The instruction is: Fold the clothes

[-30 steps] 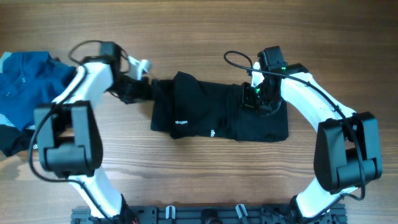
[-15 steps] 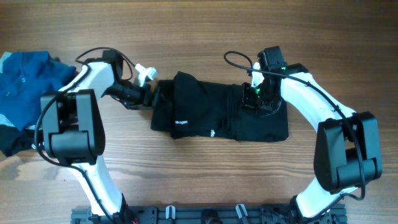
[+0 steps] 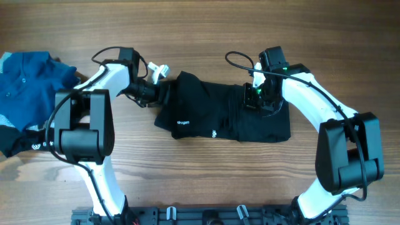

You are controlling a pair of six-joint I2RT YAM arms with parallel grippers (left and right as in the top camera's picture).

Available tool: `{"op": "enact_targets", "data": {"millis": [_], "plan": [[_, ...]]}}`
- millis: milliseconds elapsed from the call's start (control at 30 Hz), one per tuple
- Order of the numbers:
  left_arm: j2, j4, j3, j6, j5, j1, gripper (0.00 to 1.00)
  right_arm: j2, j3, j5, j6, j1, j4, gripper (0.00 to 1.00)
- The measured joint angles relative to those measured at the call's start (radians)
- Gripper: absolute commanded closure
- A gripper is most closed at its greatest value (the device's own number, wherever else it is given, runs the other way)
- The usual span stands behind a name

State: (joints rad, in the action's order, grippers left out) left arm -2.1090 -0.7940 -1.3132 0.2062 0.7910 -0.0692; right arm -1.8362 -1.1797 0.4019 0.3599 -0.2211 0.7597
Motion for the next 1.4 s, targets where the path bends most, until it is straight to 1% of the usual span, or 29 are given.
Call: {"op": "enact_targets", "data": {"millis": [33, 67, 100, 133, 167, 233, 300, 400, 433, 467, 533, 600, 667, 733, 833, 933, 1033, 1100, 1133, 1167, 1200, 1233, 1333, 1367, 1400], "plan": [[0.000, 0.014, 0.000, -0.012, -0.004, -0.011, 0.49, 0.000, 0.000, 0.000, 0.000, 0.000, -0.001, 0.96], [0.000, 0.022, 0.000, -0.018, -0.008, -0.025, 0.57, 0.000, 0.000, 0.000, 0.000, 0.000, -0.002, 0.96], [0.000, 0.032, 0.000, -0.026, -0.023, -0.055, 0.72, 0.000, 0.000, 0.000, 0.000, 0.000, -0.002, 0.96], [0.000, 0.032, 0.000, -0.032, -0.033, -0.071, 0.82, 0.000, 0.000, 0.000, 0.000, 0.000, -0.001, 0.96], [0.000, 0.034, 0.000, -0.037, -0.066, -0.092, 0.96, 0.000, 0.000, 0.000, 0.000, 0.000, -0.002, 0.96], [-0.002, 0.035, 0.000, -0.057, -0.117, -0.128, 0.96, 0.000, 0.000, -0.001, 0.000, 0.000, -0.002, 0.96], [-0.002, 0.010, -0.005, -0.069, -0.129, -0.128, 0.96, 0.000, 0.000, -0.005, 0.000, 0.000, 0.004, 0.96], [-0.002, -0.135, -0.027, -0.092, -0.190, -0.095, 0.96, 0.000, -0.003, -0.038, -0.002, 0.004, 0.071, 0.96], [-0.002, -0.212, -0.053, -0.097, -0.219, -0.069, 0.96, 0.002, -0.010, -0.055, -0.004, 0.014, 0.095, 0.95], [0.004, -0.254, -0.078, -0.100, -0.238, -0.042, 0.96, 0.009, -0.017, -0.068, -0.003, 0.026, 0.108, 0.96], [0.034, -0.353, -0.180, -0.106, -0.275, 0.013, 0.96, 0.062, -0.031, -0.090, -0.006, 0.082, 0.125, 0.96], [0.088, -0.400, -0.261, -0.116, -0.290, 0.011, 0.96, 0.099, -0.040, -0.095, -0.007, 0.138, 0.139, 0.96], [0.148, -0.388, -0.298, -0.143, -0.294, -0.027, 0.96, 0.106, -0.042, -0.097, -0.006, 0.195, 0.153, 0.96], [0.181, -0.364, -0.306, -0.187, -0.297, -0.098, 0.96, 0.106, -0.042, -0.100, -0.007, 0.239, 0.159, 0.96], [0.181, -0.306, -0.306, -0.258, -0.301, -0.235, 0.96, 0.106, -0.042, -0.101, -0.007, 0.262, 0.161, 0.96], [0.181, -0.237, -0.306, -0.331, -0.368, -0.403, 0.94, 0.106, -0.042, -0.101, -0.007, 0.264, 0.160, 0.95], [0.179, -0.182, -0.306, -0.395, -0.461, -0.537, 0.87, 0.106, -0.042, -0.101, -0.007, 0.264, 0.161, 0.96], [0.167, -0.140, -0.306, -0.423, -0.496, -0.593, 0.79, 0.106, -0.042, -0.101, -0.007, 0.264, 0.160, 0.96], [0.156, -0.117, -0.306, -0.435, -0.508, -0.614, 0.57, 0.106, -0.042, -0.101, -0.007, 0.264, 0.160, 0.95], [0.138, -0.089, -0.306, -0.448, -0.518, -0.634, 0.48, 0.106, -0.042, -0.101, -0.007, 0.264, 0.161, 0.93], [0.124, -0.081, -0.306, -0.458, -0.523, -0.649, 0.44, 0.106, -0.042, -0.101, -0.007, 0.264, 0.160, 0.91], [0.116, -0.071, -0.306, -0.475, -0.525, -0.660, 0.44, 0.106, -0.042, -0.101, -0.007, 0.264, 0.160, 0.88], [0.113, -0.084, -0.309, -0.494, -0.506, -0.672, 0.41, 0.106, -0.042, -0.101, -0.007, 0.264, 0.160, 0.85], [0.113, -0.106, -0.320, -0.498, -0.492, -0.668, 0.41, 0.106, -0.042, -0.101, -0.007, 0.264, 0.161, 0.85], [0.113, -0.146, -0.347, -0.499, -0.475, -0.659, 0.45, 0.106, -0.042, -0.101, -0.007, 0.264, 0.160, 0.85]]}}
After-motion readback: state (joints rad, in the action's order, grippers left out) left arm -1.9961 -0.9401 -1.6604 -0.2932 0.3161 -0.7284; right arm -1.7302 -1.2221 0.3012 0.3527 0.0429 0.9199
